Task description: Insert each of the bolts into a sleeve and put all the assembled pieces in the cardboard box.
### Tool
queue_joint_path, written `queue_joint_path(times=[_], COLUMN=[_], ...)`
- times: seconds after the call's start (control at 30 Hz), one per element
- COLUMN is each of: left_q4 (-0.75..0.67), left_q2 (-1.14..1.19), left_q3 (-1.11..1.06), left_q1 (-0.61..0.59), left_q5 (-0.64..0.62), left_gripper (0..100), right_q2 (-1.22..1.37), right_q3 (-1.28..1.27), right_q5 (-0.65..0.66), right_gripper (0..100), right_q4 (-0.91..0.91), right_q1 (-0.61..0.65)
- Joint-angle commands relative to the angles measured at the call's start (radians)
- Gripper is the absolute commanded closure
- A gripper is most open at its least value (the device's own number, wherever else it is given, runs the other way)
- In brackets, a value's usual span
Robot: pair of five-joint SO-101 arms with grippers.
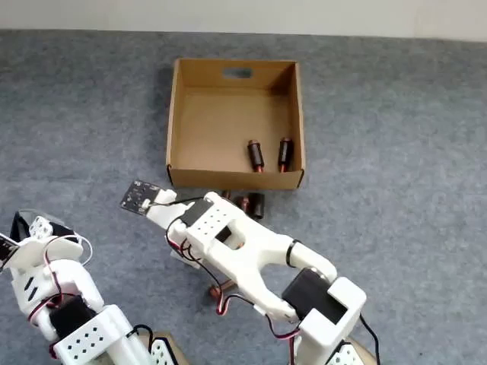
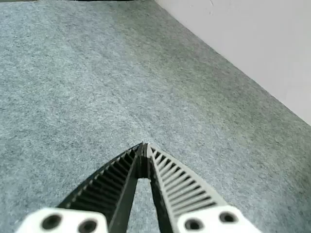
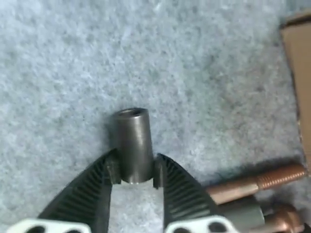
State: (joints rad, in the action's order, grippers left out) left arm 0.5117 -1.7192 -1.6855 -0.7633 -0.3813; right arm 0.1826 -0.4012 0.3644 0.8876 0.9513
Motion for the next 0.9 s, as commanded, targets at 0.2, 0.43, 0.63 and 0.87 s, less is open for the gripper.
queue_joint_path(times=[0.2,0.43,0.63,0.87], left_q4=[0.000,0.000,0.000,0.000], left_q2=[-0.008,-0.007,-0.007,-0.007], left_q3=[-0.016,-0.016,-0.016,-0.016], left_q1=[0.039,0.050,0.051,0.051], left_q5=[0.011,0.011,0.011,0.011], left_gripper=[99,99,99,99], right_q2=[-0.197,-0.519,-0.759,-0.872], right_q3=[0.018,-0.183,-0.417,-0.644], right_q5=[-0.054,-0.101,-0.097,-0.095], right_gripper=[99.3,99.3,99.3,99.3], right_q4=[0.079,0.093,0.093,0.093], right_q1=[-0.048,-0.176,-0.450,-0.828])
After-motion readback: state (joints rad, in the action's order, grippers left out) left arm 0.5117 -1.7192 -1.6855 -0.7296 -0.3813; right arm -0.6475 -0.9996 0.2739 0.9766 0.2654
